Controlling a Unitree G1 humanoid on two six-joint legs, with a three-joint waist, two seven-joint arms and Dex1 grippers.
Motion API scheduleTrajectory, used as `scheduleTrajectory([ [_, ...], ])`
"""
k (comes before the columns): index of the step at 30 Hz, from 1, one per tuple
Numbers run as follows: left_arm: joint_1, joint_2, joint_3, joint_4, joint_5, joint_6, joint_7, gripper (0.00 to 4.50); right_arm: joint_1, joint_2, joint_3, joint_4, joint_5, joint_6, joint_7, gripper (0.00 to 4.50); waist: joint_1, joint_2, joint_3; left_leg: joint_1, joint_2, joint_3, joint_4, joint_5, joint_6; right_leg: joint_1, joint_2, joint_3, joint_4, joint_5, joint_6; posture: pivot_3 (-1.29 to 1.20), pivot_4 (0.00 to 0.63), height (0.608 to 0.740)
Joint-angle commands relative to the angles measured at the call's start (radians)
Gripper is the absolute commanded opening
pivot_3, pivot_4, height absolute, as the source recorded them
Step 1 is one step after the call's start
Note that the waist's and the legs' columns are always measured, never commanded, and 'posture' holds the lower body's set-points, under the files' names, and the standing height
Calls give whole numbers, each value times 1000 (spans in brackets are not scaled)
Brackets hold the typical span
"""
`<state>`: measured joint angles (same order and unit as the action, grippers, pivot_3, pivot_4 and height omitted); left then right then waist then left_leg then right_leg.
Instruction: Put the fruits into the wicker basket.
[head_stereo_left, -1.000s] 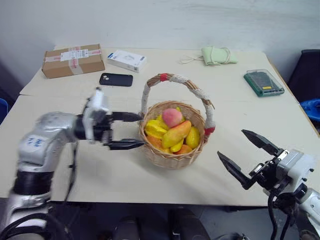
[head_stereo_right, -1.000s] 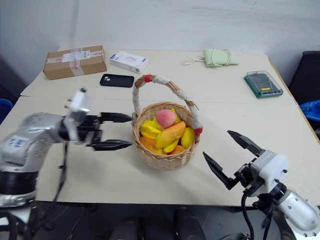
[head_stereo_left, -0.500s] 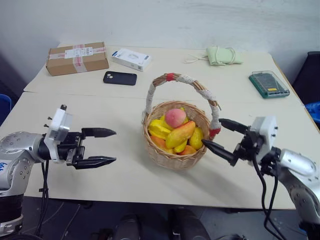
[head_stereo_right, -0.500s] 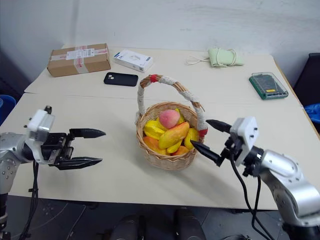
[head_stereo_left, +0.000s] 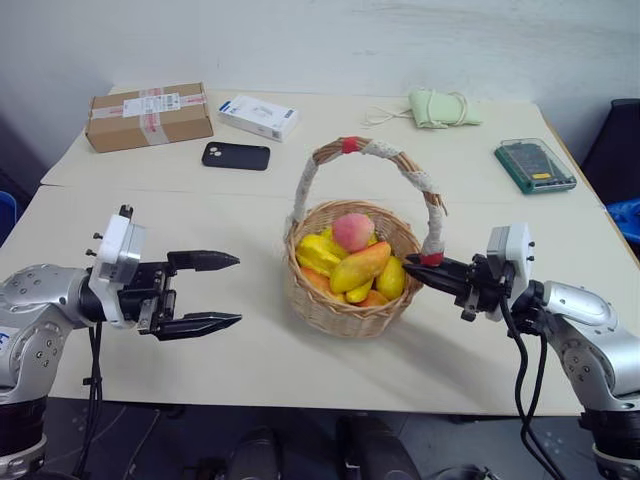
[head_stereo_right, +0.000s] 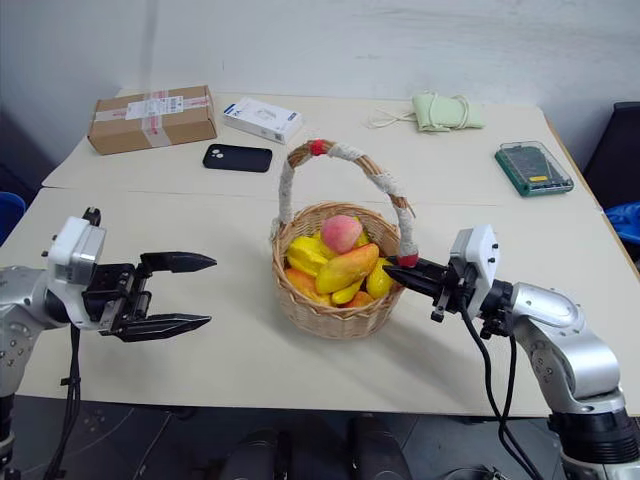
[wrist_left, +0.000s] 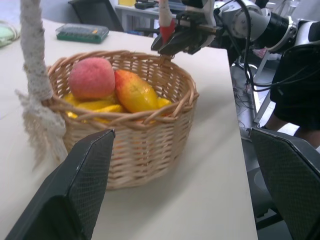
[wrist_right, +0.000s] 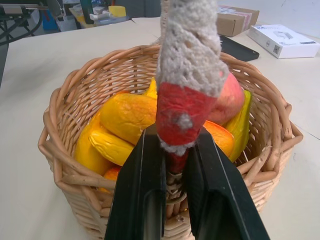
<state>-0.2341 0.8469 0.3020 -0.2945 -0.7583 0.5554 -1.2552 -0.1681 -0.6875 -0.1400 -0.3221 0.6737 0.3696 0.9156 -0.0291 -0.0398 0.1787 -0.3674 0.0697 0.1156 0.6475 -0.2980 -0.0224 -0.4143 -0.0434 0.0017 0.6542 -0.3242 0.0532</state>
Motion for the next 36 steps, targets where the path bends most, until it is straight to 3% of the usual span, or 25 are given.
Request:
scheduleTrajectory([
  [1,-39,-14,-17,-1,-30,-1,8,4500,66,41,-151,-125,80,-40,-62,168,2,1,1,0,0,0,0,0,0,0,0,0,0,0,0,0,150,740],
  [7,-108,-49,-83,45,-12,-8,-2,4500,244,77,-410,-241,81,-70,-187,168,2,5,3,-2,-1,-1,0,0,0,0,-1,0,-2,1,2,0,150,740],
  [13,-212,-83,-159,124,22,-37,-34,4500,300,50,-603,-98,16,-129,-228,168,-2,6,4,-1,-2,0,1,0,0,1,1,2,-2,2,4,0,150,740],
  [23,-249,-131,-199,151,46,-65,-32,4500,173,-25,-623,273,-102,-236,-227,168,-9,12,7,0,-4,3,1,2,-1,0,4,5,-1,3,5,0,150,740],
  [29,-234,-139,-201,138,51,-66,-26,4500,120,-29,-590,318,-101,-180,-257,168,-9,13,8,0,-3,3,1,4,-4,0,3,6,-1,3,5,0,150,740],
  [36,-231,-127,-197,150,65,-78,-36,4500,167,-30,-599,258,-133,-188,-268,2507,-5,13,8,0,-3,3,1,5,-5,0,3,6,-1,4,6,0,150,740],
])
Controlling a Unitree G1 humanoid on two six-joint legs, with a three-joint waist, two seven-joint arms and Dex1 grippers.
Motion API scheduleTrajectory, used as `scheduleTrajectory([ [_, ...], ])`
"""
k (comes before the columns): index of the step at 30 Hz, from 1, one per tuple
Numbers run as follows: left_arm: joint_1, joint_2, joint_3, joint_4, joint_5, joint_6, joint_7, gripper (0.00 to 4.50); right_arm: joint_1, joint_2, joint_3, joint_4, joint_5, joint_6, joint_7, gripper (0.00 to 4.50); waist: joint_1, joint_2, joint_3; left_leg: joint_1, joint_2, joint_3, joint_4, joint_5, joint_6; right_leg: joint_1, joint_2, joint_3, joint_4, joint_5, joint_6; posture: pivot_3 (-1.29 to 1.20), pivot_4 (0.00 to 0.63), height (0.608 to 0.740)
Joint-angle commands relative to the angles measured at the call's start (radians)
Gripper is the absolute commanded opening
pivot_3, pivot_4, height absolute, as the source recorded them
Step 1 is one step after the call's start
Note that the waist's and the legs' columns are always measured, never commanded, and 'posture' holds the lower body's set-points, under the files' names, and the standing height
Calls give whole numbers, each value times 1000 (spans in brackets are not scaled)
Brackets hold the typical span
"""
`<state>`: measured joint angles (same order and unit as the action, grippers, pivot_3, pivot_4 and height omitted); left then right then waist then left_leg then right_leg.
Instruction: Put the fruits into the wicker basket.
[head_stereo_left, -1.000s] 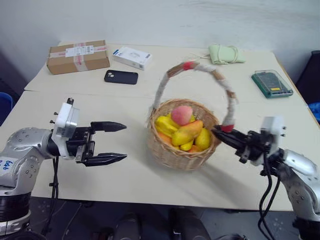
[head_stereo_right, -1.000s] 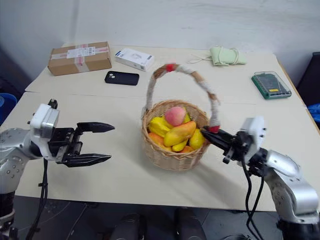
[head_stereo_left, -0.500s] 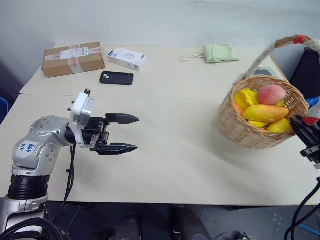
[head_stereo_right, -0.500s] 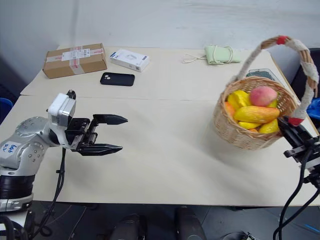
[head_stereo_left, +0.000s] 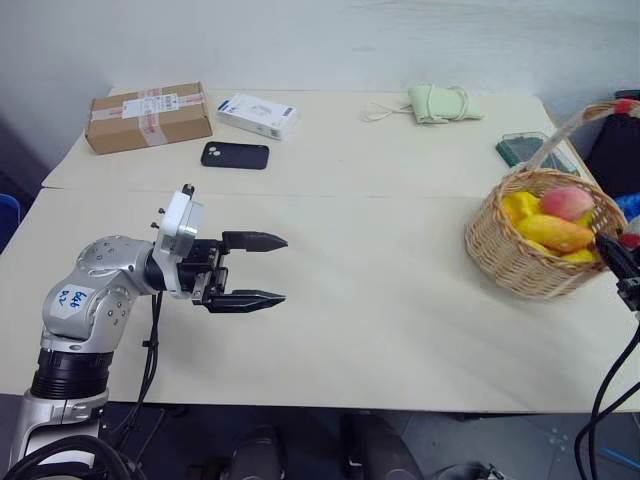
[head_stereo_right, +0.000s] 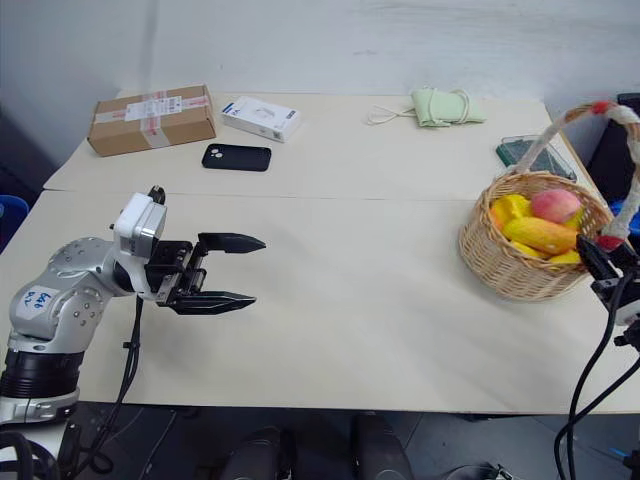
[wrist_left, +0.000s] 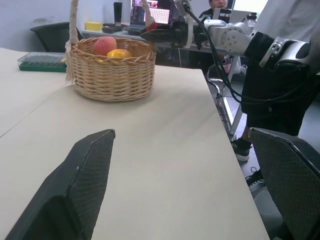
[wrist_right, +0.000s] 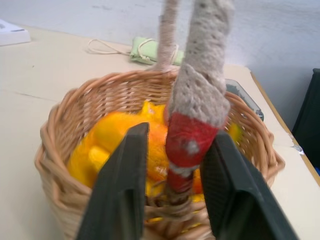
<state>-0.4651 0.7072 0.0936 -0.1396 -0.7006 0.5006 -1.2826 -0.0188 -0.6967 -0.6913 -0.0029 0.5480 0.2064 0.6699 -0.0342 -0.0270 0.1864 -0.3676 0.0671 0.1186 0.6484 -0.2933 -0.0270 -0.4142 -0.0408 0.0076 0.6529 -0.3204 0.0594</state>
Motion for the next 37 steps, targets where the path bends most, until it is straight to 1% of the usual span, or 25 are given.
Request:
scheduleTrajectory([
  [1,3,13,12,-3,9,-25,-9,4500,33,-17,-67,-80,4,-17,-31,2881,2,0,0,0,0,0,0,0,0,0,0,0,0,0,0,0,150,740],
  [4,16,12,13,-2,14,-32,-9,4500,109,-10,-125,-150,44,1,-18,3837,4,0,0,0,0,0,0,0,0,0,0,0,0,0,0,0,150,740],
  [5,22,14,12,-2,16,-35,-10,4500,138,-10,-145,-175,61,7,-4,4263,5,0,0,0,0,0,-1,0,0,0,0,0,0,0,0,0,150,740],
  [6,30,15,11,-1,20,-38,-11,4500,170,-7,-175,-202,81,8,8,4460,6,0,0,0,0,-1,-1,0,0,0,0,0,-1,0,0,0,150,740],
  [10,64,21,10,20,43,-55,-20,4500,320,-9,-319,-284,158,-5,116,4460,6,0,0,0,0,-1,-1,0,1,1,-1,0,-1,0,1,0,150,740],
  [13,92,30,13,35,67,-81,-26,4500,450,-13,-399,-288,141,-77,260,4460,6,0,0,0,0,-1,-1,-3,5,2,0,-1,-3,0,2,0,150,740],
  [15,113,41,22,44,90,-107,-24,4500,528,-6,-414,-288,143,-119,367,4460,3,0,0,1,0,-1,-1,-3,6,3,0,-1,-4,0,2,0,150,740],
  [17,143,56,45,43,109,-121,-5,4500,599,8,-375,-301,124,-168,469,4460,-2,0,0,1,0,0,-2,-4,7,4,0,-1,-6,1,2,0,150,740],
  [19,189,72,78,27,107,-126,11,4500,646,30,-287,-336,98,-218,543,4460,-7,0,0,2,1,-1,-2,-4,7,4,0,-1,-7,1,2,0,150,740],
  [20,216,80,89,17,113,-134,16,4500,653,43,-234,-358,92,-231,559,4460,-10,-1,0,2,2,-1,-3,-4,7,4,0,-1,-7,1,2,0,150,740],
  [22,292,83,112,-5,142,-192,25,4500,629,56,-72,-388,35,-283,589,4460,-20,-1,-1,2,3,-1,-3,-4,7,4,0,-1,-7,1,1,0,150,740],
  [24,346,72,128,-10,171,-249,48,4500,549,61,75,-384,-16,-303,578,4460,-23,-1,-1,2,3,0,-3,-5,7,4,-2,-2,-7,2,0,0,150,740],
  [26,387,73,124,-3,214,-315,55,4500,459,57,175,-347,-51,-319,569,4460,-22,-1,-1,2,3,0,-2,-5,7,4,-3,-2,-7,3,-1,0,150,740],
  [27,415,71,123,5,251,-373,65,4500,373,55,243,-298,-78,-325,566,4460,-21,-1,0,2,3,0,-2,-4,7,4,-3,-3,-7,3,-2,0,150,740],
  [30,448,52,126,34,310,-481,104,4500,180,67,377,-173,-136,-338,551,4460,-19,-1,0,1,2,0,-2,-4,8,3,-4,-3,-8,4,-3,0,150,740],
  [32,445,32,126,50,327,-520,135,4500,91,83,437,-102,-165,-357,540,4460,-9,-1,0,1,2,0,-2,-4,8,2,-4,-4,-8,4,-3,0,150,740],
  [34,444,21,123,53,330,-536,153,4500,32,99,479,-56,-182,-374,527,4460,4,-1,0,0,2,-1,-2,-4,8,1,-4,-5,-7,3,-4,0,150,740],
  [37,444,9,126,46,326,-559,172,4500,-6,115,514,-26,-194,-397,504,4460,9,-1,0,-1,2,-1,-2,-5,8,1,-4,-5,-8,3,-4,0,150,740],
])
